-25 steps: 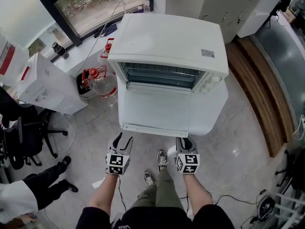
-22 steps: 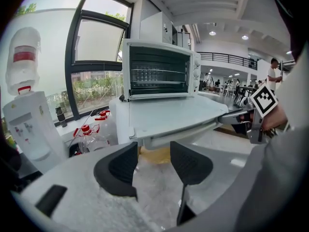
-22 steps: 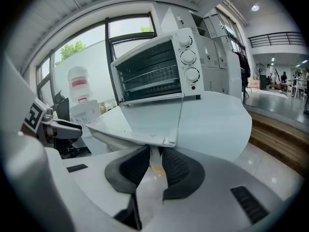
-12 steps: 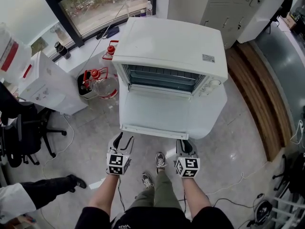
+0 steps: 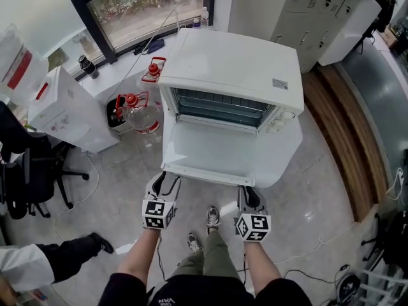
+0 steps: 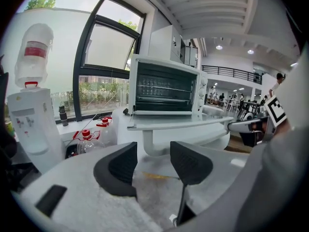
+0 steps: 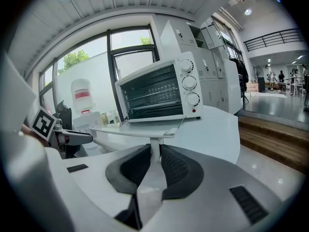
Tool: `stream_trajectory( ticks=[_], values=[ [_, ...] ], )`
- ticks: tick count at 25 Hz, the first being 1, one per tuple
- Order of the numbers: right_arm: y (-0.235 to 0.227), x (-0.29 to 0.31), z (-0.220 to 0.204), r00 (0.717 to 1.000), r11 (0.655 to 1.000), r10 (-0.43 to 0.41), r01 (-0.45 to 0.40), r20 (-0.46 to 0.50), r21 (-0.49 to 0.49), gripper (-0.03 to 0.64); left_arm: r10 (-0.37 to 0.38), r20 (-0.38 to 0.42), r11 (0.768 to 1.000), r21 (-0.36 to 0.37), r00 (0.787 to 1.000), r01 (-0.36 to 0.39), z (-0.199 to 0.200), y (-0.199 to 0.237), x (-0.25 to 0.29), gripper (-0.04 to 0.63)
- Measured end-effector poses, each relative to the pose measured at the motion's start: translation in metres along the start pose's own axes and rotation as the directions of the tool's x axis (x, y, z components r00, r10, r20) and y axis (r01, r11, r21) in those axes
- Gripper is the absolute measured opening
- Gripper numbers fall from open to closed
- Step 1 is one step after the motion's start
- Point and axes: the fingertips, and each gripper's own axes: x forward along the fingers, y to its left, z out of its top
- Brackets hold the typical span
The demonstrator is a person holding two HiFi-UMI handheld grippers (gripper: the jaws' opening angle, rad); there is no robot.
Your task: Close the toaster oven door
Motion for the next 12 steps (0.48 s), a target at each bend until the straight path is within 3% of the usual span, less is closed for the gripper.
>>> stream_trajectory(
  ticks=[12],
  values=[
    [0.004,-0.009,0.031,1.0,1.0,-0.001,0.001,0.01,-0.025,0.067,-0.023,0.035,0.998,-0.06,0.999,0.025,0.03,-0.005,-0.004,0.187]
  ],
)
